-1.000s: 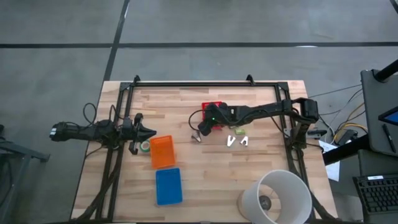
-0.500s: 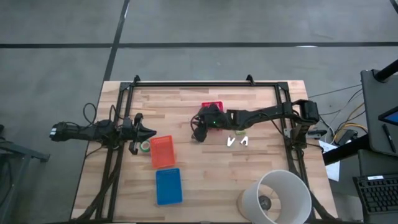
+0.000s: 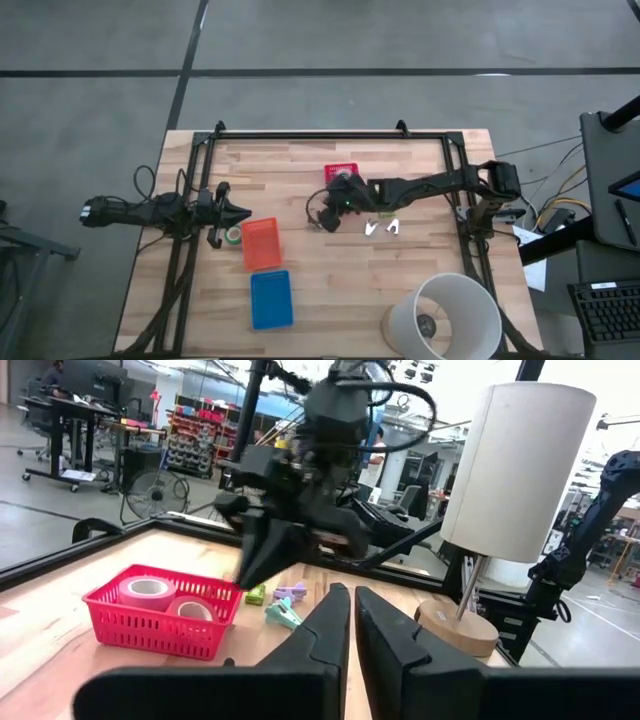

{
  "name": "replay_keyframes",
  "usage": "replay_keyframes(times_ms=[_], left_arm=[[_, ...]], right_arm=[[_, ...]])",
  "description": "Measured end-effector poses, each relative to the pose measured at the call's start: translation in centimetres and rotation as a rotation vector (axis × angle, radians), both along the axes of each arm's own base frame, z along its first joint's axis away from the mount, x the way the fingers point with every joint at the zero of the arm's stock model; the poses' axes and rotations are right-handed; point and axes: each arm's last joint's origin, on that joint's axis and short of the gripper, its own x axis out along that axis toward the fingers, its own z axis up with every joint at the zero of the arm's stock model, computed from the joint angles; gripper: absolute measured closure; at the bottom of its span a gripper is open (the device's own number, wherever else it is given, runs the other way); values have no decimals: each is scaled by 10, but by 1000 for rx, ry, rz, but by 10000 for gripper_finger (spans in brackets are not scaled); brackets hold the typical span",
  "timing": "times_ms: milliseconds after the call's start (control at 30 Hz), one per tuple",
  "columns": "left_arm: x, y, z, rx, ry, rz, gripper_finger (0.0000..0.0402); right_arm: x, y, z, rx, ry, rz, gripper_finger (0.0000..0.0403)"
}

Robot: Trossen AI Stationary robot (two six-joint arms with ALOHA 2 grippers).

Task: Pick and place Stapler, Stapler remover, tape
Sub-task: Put the purple staple remover into the blue bin

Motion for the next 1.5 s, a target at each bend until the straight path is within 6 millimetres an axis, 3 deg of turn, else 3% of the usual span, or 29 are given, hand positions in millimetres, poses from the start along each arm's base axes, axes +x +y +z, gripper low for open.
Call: replay_keyframes(times_ms=[133,467,767,1000,1267,1500], left_arm=[[0,0,0,0,0,0,376],[0,0,0,0,4,-1,376],[0,0,-1,0,6,0,376],[0,0,-1,1,8,0,378],[0,0,-1,1,14,0,378],[0,0,-1,1,15,0,376]], right_arm=[[-15,12,11,0,73,36,392],[-59,34,24,4,265,-92,394],[-95,54,28,-87,152,-51,394],[-135,61,23,-110,-99,21,394],[-173,53,8,-55,-252,-32,394],[-178,42,-1,-56,-190,-63,394]])
